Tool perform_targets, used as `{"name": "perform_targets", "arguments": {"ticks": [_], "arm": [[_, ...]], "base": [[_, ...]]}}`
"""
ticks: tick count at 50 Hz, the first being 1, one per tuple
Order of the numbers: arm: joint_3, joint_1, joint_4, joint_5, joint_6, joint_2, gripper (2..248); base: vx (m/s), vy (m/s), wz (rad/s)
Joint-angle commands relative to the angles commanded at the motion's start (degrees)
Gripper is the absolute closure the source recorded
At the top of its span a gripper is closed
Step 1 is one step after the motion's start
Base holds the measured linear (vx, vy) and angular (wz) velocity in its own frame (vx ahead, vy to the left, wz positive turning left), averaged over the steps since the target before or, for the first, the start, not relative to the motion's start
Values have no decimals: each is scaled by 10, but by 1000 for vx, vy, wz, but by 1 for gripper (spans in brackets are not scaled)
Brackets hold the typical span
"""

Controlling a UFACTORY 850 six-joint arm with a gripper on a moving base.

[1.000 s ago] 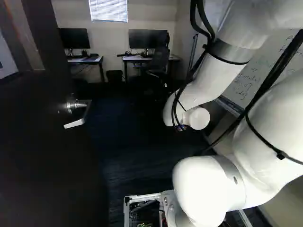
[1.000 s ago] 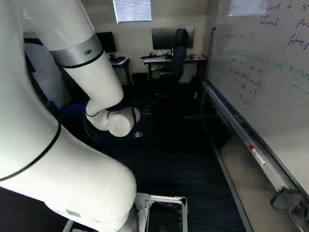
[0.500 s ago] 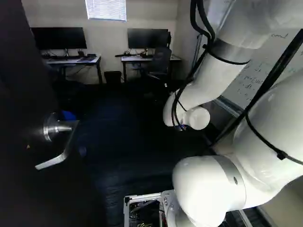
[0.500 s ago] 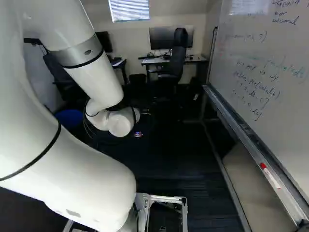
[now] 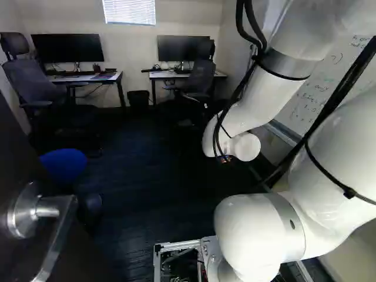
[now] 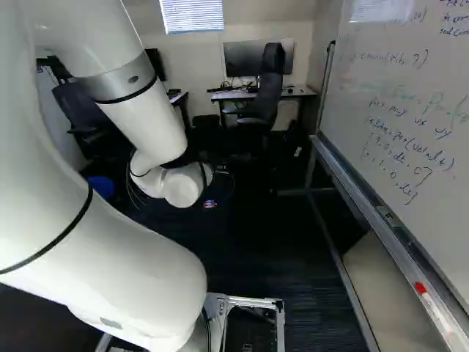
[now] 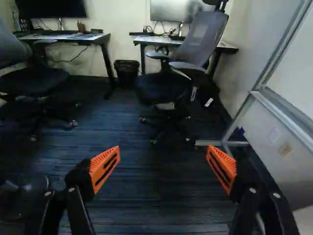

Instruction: Open the door and move inside

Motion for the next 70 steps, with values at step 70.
{"name": "perform_targets", "arguments": {"ticks": [70], "arm": [[34,17,41,4,0,35,3]], "base": [[31,0,-2]]}}
